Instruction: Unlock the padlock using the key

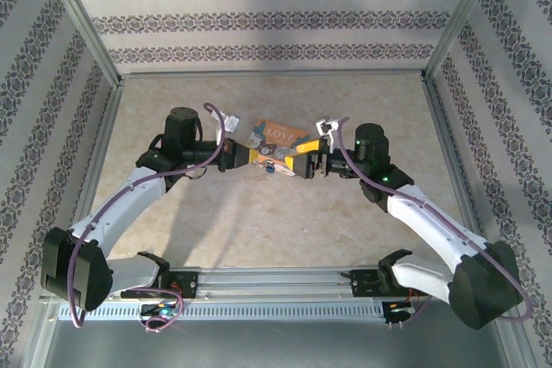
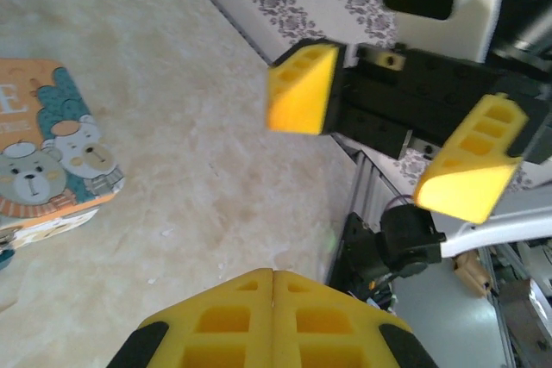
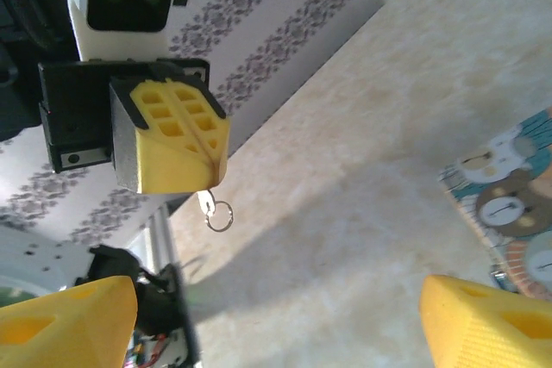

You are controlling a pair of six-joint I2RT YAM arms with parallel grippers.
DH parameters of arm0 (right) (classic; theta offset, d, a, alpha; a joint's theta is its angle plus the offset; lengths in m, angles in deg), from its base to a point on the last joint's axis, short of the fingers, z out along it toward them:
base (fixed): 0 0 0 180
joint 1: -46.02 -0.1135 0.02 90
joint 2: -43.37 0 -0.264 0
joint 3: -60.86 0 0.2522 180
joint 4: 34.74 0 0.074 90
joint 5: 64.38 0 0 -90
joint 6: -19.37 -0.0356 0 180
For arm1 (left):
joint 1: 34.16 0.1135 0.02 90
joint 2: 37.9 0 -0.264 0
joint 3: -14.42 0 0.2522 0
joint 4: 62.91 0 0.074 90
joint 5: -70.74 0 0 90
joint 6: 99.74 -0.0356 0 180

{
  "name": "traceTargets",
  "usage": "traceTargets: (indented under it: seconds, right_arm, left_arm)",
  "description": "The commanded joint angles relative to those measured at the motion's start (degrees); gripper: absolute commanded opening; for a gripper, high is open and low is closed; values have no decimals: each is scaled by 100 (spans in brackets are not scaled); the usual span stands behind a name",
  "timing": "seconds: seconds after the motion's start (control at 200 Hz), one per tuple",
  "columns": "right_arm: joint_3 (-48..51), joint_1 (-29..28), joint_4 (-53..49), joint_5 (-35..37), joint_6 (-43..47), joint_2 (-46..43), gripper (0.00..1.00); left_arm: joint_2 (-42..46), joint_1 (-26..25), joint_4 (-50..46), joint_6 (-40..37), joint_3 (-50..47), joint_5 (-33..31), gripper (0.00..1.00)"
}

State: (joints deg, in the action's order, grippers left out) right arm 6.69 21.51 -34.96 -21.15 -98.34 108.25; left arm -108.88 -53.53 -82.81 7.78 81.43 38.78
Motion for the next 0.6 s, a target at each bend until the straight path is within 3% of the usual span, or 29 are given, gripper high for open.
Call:
traceTargets:
  seconds: [0.0, 0.6]
  right_arm:
    - [81, -31, 828, -601, -809, 348, 84]
    - [-187, -892, 1827, -820, -1079, 1301, 67]
  left_arm:
    - [-80, 74, -144, -380, 198, 537, 0]
    - [-205, 69, -14, -315, 224, 767, 0]
